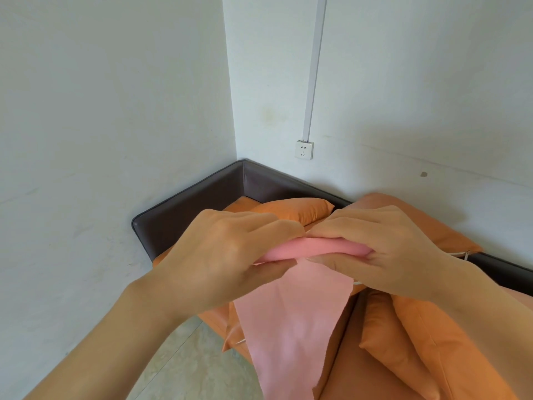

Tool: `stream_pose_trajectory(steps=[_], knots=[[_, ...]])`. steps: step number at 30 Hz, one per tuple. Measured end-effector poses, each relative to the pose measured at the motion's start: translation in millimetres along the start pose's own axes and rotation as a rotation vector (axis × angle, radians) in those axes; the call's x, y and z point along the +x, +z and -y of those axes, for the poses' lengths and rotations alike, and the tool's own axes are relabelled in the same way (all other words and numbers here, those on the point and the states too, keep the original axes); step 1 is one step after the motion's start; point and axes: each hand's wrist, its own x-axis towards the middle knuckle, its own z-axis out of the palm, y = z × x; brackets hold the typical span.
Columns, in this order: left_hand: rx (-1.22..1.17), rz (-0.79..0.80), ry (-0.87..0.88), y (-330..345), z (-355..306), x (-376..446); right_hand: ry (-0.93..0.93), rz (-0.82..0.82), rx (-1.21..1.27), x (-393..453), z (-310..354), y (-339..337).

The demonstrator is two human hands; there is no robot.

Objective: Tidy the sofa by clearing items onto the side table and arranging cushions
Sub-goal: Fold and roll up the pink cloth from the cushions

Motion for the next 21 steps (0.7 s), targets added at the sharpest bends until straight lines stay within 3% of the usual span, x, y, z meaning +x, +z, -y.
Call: stream_pose_trajectory(steps=[3, 7, 9, 16, 21], knots=[[-0.005, 0.001, 0.003, 0, 0, 0, -0.026, -0.038, -0.005, 1, -1, -1], [-0.009, 0.052, -0.011, -2, 2, -2, -0.293, -0.430, 0.073, 3, 27, -22], [-0.015, 0.062, -0.018, -3, 2, -3, -0.371, -0.508, 0.009, 4, 34, -26], [0.034, 0.051, -0.003, -5, 0, -3, -0.330, -0.433, 0.213, 2, 28, -20], [-0.023, 0.047, -0.042, -7, 0, -3, -0.329, -0.432, 0.203, 3, 31, -20]])
